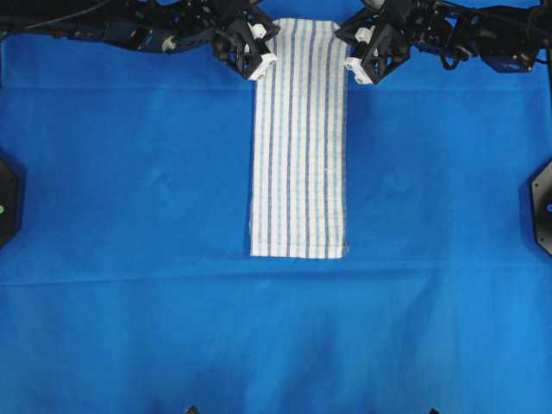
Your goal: Fold the blue towel.
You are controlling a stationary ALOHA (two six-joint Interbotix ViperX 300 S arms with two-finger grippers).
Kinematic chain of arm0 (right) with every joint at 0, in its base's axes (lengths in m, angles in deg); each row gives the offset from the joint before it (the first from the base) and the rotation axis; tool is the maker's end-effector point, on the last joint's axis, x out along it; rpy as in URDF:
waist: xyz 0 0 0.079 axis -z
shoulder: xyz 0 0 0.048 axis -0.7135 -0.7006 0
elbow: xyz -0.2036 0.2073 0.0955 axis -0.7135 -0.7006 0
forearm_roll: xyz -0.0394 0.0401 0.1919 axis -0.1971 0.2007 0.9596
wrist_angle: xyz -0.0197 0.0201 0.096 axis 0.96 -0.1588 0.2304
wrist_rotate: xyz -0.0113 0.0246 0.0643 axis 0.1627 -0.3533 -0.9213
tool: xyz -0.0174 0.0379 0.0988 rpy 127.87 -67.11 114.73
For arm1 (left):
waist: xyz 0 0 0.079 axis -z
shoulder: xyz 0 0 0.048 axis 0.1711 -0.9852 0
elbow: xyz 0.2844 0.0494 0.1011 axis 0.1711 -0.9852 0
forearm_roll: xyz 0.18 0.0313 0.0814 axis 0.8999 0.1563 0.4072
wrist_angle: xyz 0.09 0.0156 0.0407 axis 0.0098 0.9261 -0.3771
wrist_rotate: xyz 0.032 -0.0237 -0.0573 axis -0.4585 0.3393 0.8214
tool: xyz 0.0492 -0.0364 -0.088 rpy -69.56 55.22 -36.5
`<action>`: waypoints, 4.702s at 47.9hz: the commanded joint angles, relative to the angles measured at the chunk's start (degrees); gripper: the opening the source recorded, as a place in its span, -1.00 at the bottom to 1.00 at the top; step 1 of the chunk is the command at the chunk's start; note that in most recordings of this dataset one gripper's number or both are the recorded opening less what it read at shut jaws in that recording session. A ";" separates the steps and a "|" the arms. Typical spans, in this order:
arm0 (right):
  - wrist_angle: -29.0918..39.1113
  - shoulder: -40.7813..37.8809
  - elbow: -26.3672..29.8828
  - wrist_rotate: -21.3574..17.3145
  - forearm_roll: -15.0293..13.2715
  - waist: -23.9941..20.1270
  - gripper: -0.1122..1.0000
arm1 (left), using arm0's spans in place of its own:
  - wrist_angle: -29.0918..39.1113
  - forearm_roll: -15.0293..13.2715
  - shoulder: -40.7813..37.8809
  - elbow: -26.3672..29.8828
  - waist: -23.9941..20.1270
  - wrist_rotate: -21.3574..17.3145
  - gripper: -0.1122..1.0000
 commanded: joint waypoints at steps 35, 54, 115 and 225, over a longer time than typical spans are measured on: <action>2.02 18.54 -10.28 -0.88 2.90 -14.77 -0.66 | -0.18 -0.09 18.19 -12.57 13.54 -0.26 -0.75; 7.38 22.50 -13.71 -0.97 8.61 -27.07 -0.66 | -0.88 -0.09 20.92 -17.75 23.47 0.09 -0.75; 7.21 15.38 -11.95 -1.05 15.03 -40.43 -0.55 | -0.79 -0.18 16.61 -18.19 33.93 1.58 -0.52; 19.69 78.57 -37.00 -2.29 6.59 -39.64 0.22 | 13.10 -0.09 100.02 -56.25 29.88 -0.70 0.49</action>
